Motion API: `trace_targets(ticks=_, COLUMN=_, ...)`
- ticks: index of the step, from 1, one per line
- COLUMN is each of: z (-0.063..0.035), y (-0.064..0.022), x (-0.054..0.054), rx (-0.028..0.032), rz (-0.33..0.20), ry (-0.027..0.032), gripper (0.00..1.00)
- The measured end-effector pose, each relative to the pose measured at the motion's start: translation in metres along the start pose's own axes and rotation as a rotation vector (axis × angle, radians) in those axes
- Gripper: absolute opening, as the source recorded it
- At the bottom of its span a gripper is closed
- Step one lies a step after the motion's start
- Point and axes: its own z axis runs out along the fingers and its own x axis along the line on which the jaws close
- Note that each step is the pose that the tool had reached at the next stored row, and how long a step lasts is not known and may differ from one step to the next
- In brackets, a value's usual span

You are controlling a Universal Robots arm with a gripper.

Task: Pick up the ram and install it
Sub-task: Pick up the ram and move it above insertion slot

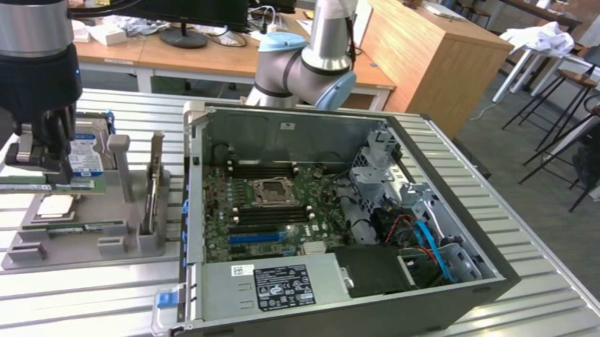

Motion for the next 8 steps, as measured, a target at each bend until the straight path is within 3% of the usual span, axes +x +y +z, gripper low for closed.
trace_targets(ticks=8, z=-0.0117, y=0.0001, x=0.000, rx=-0.0062, rz=0.000, ry=0.0000, gripper=0.11)
